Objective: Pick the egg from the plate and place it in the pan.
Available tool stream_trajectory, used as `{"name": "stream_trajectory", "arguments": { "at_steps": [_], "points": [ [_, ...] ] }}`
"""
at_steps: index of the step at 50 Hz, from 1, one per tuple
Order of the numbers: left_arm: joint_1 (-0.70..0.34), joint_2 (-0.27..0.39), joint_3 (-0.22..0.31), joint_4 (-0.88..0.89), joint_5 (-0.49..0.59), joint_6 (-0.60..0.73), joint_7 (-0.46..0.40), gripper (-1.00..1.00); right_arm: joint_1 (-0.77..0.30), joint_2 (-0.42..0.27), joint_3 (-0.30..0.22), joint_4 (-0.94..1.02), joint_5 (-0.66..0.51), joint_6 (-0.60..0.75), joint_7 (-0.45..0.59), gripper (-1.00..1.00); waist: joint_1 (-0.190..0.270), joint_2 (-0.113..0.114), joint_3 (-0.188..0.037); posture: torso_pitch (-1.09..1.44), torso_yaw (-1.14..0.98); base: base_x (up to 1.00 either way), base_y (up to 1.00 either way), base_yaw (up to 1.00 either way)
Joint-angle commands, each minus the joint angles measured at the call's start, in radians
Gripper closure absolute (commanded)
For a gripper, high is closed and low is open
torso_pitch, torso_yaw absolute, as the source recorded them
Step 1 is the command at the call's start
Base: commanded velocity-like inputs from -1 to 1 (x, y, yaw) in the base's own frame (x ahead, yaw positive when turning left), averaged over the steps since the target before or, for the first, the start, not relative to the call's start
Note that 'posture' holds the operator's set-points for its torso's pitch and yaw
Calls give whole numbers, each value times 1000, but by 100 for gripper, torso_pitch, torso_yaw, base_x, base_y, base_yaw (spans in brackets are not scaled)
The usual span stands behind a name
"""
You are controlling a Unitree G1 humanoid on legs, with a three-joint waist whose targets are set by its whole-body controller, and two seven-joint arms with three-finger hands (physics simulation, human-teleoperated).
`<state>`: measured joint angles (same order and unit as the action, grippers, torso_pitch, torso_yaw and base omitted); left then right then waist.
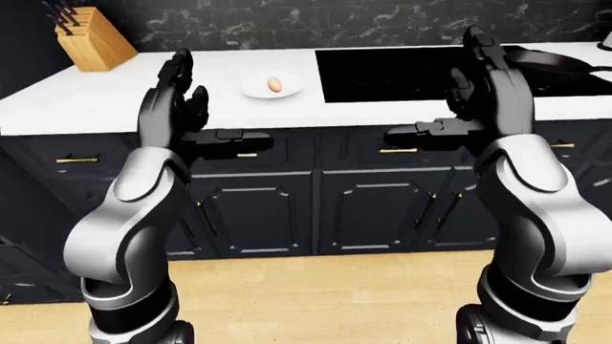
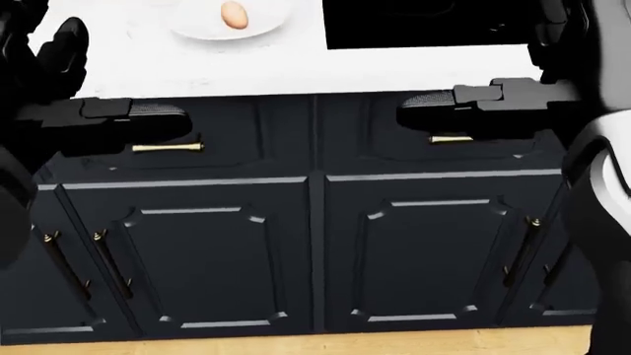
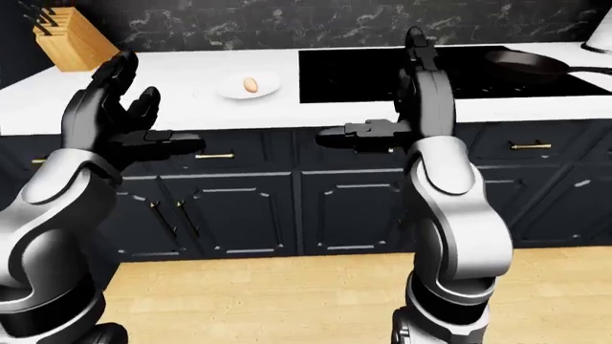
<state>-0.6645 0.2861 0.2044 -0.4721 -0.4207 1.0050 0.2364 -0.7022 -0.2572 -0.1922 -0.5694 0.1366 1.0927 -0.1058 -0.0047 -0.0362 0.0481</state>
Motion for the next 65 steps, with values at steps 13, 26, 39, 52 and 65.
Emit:
{"name": "stream_trajectory", "arguments": {
  "at_steps": [13,26,39,52,65],
  "points": [
    [-29,18,31,-30,11,-25,6,-100,-35,-3,17,-31,7,-34,3,-100,0,106,-22,0,0,30,0,0],
    [-27,19,30,-29,12,-27,4,-100,-40,-2,16,-36,6,-26,2,-100,29,-18,-46,0,0,30,0,0],
    [-25,17,27,-21,20,-36,-2,-100,-38,-2,14,-32,7,-32,3,-100,-12,107,-29,0,0,30,0,0],
    [-26,15,27,-24,21,-31,0,-100,-38,-3,15,-30,8,-33,3,-100,26,17,-26,0,0,30,0,0],
    [-27,14,29,-37,16,-19,2,-100,-38,-3,20,-31,3,-28,3,-100,-3,56,-19,0,0,28,0,0]
  ]
}}
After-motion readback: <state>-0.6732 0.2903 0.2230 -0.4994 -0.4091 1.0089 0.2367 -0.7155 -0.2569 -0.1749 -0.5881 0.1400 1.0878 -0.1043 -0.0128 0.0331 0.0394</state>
